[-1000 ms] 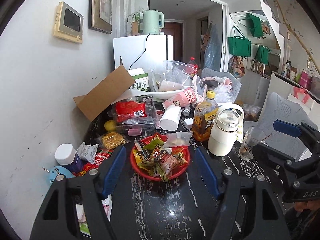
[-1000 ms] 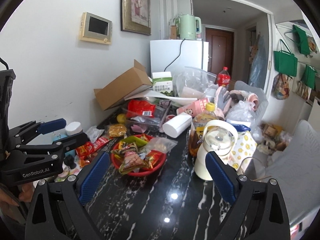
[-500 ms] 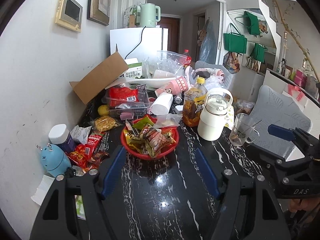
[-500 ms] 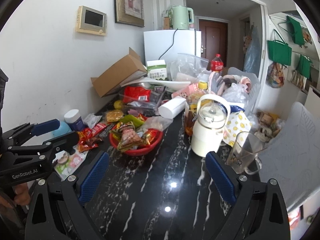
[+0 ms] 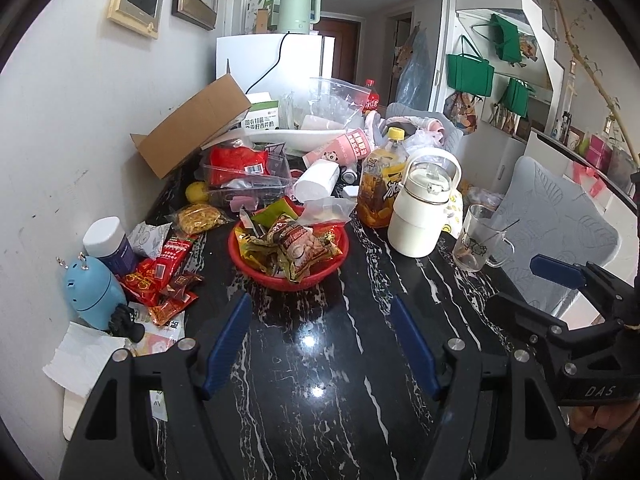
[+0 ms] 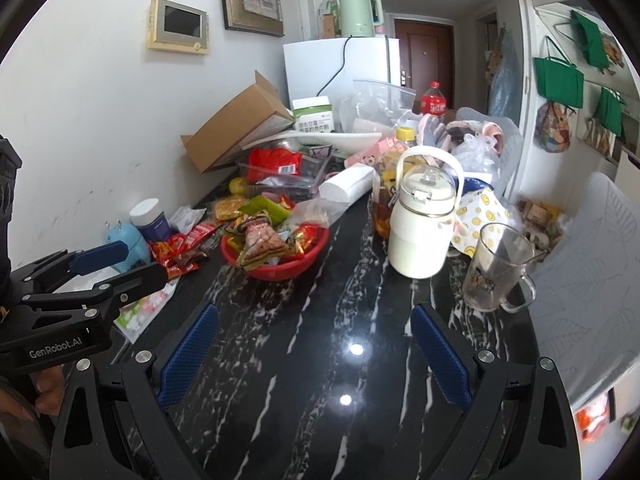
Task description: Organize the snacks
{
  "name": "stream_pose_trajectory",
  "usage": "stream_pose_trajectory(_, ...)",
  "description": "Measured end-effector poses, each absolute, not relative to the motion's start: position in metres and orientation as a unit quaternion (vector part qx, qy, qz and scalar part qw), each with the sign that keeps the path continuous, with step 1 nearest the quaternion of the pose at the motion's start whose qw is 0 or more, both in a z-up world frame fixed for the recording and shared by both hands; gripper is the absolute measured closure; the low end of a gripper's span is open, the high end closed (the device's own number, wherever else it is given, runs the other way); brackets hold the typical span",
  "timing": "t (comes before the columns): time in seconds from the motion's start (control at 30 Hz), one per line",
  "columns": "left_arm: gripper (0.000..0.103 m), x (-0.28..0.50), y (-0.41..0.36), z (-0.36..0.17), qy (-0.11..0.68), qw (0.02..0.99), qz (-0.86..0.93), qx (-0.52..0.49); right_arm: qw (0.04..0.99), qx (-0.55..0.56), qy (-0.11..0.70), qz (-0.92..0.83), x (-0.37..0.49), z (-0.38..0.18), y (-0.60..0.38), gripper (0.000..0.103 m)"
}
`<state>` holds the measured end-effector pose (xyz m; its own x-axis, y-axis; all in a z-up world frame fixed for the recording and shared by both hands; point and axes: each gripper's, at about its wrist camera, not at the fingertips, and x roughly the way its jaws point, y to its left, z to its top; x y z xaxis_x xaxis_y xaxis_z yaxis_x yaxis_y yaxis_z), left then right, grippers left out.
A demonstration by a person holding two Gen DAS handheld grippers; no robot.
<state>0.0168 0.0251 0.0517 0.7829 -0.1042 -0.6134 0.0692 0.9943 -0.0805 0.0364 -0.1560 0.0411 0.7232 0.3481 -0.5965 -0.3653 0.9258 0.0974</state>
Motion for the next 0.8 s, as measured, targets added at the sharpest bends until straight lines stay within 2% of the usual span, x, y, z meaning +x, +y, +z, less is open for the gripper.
stream_pose_trajectory(0.8,0.032,0.0208,0.0229,0.0486,0.33,0.942,-0.045,-0.026,0.927,-0.012,0.322,0.192,0.0416,0.0405,-0.1558,0.005)
